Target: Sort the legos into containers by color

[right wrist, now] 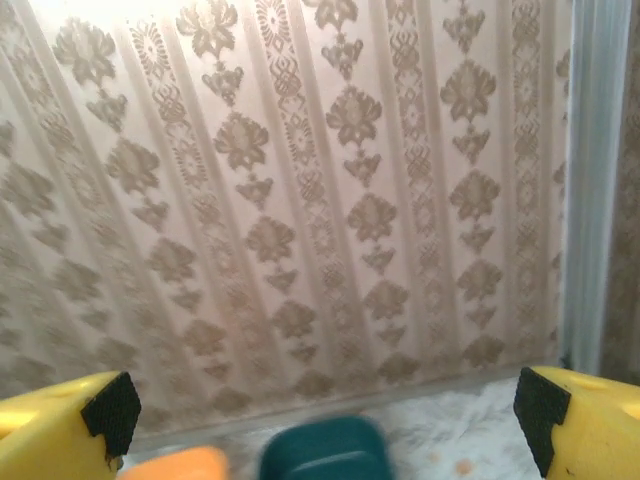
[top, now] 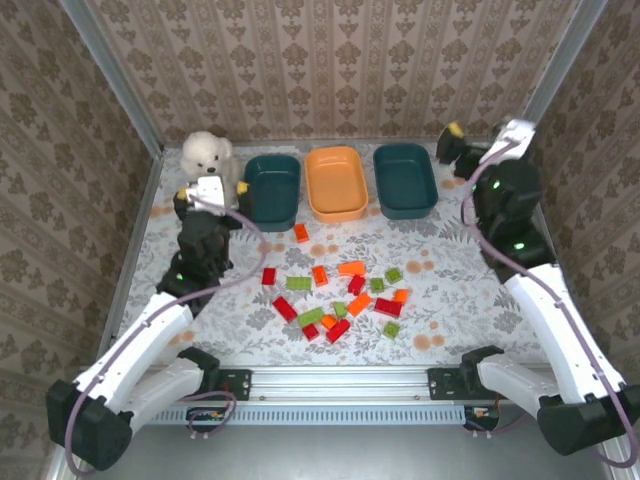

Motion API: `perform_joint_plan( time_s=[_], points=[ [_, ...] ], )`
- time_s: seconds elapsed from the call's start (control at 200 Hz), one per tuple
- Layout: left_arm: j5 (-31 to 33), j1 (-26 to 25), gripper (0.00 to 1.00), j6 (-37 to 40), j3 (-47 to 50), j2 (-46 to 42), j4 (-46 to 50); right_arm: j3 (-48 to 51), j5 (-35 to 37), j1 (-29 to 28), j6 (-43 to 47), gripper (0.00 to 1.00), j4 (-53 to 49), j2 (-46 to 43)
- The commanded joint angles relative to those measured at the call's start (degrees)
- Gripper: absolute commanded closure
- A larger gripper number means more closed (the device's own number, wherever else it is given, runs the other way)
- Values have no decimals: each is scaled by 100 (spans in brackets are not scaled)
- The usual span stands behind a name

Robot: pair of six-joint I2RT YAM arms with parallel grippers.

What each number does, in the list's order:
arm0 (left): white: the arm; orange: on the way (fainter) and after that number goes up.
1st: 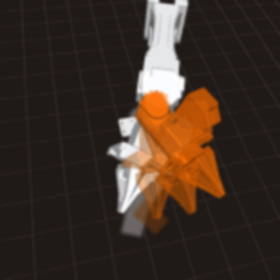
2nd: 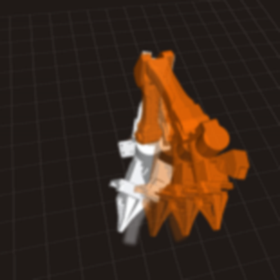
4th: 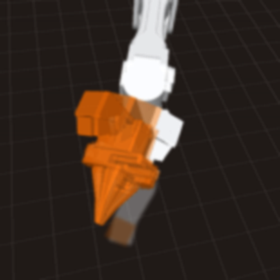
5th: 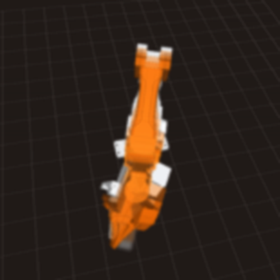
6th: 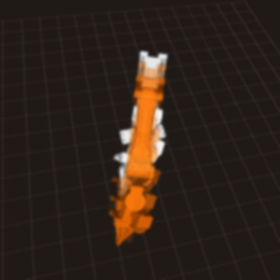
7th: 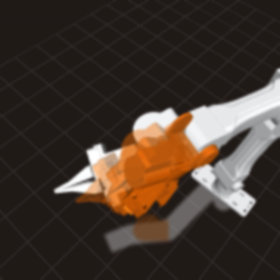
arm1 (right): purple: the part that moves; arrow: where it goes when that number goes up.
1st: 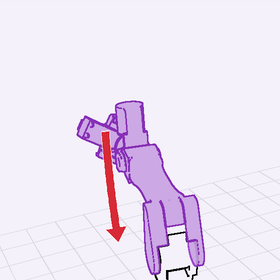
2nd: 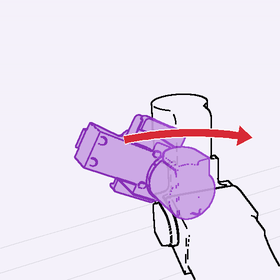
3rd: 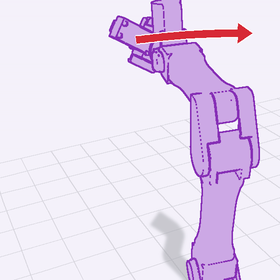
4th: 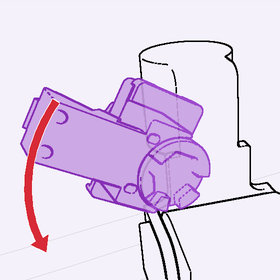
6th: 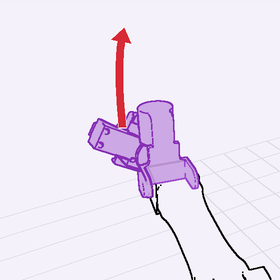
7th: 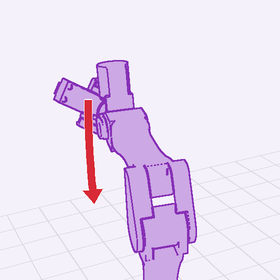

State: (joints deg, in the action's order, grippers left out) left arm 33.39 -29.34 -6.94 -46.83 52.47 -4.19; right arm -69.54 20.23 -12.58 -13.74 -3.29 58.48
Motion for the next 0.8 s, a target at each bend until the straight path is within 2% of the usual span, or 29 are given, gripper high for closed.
perform_joint_plan(
  time_s=[0.0, 0.02, 0.045, 0.105, 0.15, 0.22, 0.305, 0.445, 0.505, 0.58, 0.795],
  points=[
    [527, 162, 0, -3465, -1611, 296, 4368, -691, -1246, 201, -1592, 0, -3254, 217],
    [312, 261, 0, -3600, -1659, 355, 4479, -709, -1521, 213, -1591, 0, -3371, 244],
    [-329, 525, 0, -3516, -1644, 399, 4388, -803, -1606, 139, -1597, 0, -3630, 300],
    [-1743, 809, 0, -3387, -1548, 454, 4097, -1109, -961, -353, -1746, 0, -4575, 459],
    [-2121, 692, 0, -3422, -1537, 506, 4101, -1245, -567, -774, -1852, 0, -5194, 565],
    [-2540, 354, 0, -3190, -1492, 545, 4094, -1300, -401, -1330, -2128, 3, -6006, 792],
    [-3153, -219, 0, -2909, -1399, 582, 4175, -959, -793, -1728, -2554, 13, -6644, 1099],
    [-4122, -965, 0, -2647, -1172, 677, 4349, 415, -1625, -1957, -2869, 22, -6228, 1159],
    [-4601, -1157, 0, -2656, -960, 647, 4154, 904, -1856, -1959, -2919, 25, -5916, 1196],
    [-4900, -1222, 0, -2850, -696, 596, 3963, 1304, -2016, -1959, -2963, 27, -5607, 1324],
    [-4901, -1267, 0, -3107, -470, 563, 3652, 1984, -2129, -1951, -2998, 30, -4409, 1709]
  ],
)
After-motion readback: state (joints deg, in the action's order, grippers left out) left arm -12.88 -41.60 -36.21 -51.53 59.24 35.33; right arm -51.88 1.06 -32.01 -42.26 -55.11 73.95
